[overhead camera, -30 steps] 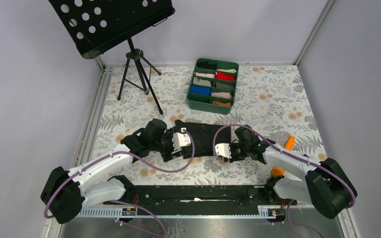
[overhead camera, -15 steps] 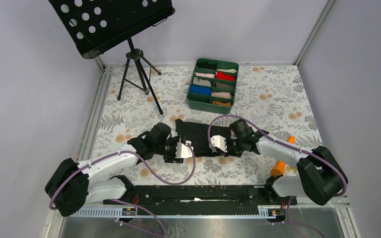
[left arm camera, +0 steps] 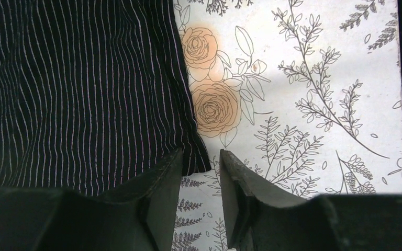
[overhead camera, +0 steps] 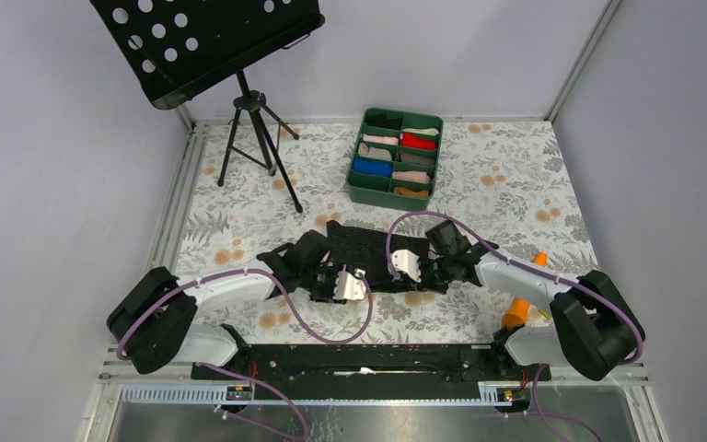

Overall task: Roll the underwear
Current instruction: Fold the underwear at the center of the board.

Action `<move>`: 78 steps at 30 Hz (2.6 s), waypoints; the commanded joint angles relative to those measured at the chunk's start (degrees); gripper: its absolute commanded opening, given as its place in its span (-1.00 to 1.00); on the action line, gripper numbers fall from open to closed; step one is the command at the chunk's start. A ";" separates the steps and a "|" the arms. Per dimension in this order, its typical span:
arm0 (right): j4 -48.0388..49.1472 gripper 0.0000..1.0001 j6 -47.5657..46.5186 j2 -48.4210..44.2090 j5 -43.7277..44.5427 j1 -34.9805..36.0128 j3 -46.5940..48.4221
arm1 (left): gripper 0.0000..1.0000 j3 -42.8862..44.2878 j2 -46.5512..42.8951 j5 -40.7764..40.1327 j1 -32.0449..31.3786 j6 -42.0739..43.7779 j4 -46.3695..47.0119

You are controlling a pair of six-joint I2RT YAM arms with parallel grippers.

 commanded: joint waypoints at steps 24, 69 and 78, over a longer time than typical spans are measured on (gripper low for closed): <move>-5.34 -0.90 2.33 -0.72 -2.50 0.30 1.61 | -1.00 4.70 4.95 -3.71 -1.17 7.35 -4.55; -26.34 -0.96 7.11 12.70 -16.83 -22.35 22.75 | -1.00 34.14 22.62 -4.87 7.58 3.00 -4.91; -26.09 -0.93 9.48 21.98 -16.38 -25.81 27.90 | -1.00 39.78 29.41 -6.18 7.90 1.55 -4.76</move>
